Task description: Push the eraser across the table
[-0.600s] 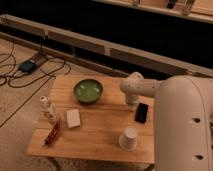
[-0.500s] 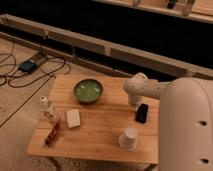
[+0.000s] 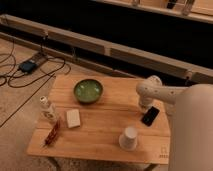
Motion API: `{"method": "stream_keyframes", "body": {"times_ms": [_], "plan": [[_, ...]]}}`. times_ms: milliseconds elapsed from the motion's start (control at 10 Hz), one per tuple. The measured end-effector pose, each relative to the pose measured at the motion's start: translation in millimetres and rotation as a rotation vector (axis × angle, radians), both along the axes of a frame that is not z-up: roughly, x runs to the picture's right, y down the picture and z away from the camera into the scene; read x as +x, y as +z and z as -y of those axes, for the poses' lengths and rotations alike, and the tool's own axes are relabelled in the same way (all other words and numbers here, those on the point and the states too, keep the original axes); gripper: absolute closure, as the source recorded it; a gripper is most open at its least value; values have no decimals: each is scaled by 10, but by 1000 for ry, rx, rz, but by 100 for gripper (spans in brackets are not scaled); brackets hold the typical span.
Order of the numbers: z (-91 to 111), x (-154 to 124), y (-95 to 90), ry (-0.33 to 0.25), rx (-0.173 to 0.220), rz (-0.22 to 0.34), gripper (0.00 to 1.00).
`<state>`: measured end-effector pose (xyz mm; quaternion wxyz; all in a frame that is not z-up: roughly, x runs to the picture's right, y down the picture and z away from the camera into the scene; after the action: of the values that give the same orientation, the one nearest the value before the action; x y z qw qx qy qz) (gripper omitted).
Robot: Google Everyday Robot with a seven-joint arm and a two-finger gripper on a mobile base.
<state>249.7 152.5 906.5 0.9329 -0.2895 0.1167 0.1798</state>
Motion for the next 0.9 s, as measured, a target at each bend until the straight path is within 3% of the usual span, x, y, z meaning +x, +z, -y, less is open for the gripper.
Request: {"method": "stream_keyframes", "body": {"times_ms": [200, 600, 900], "plan": [[-2, 56, 42, 31, -1, 3, 100], [6, 81, 9, 26, -3, 1, 100], [126, -63, -221, 16, 51, -59, 100]]}}
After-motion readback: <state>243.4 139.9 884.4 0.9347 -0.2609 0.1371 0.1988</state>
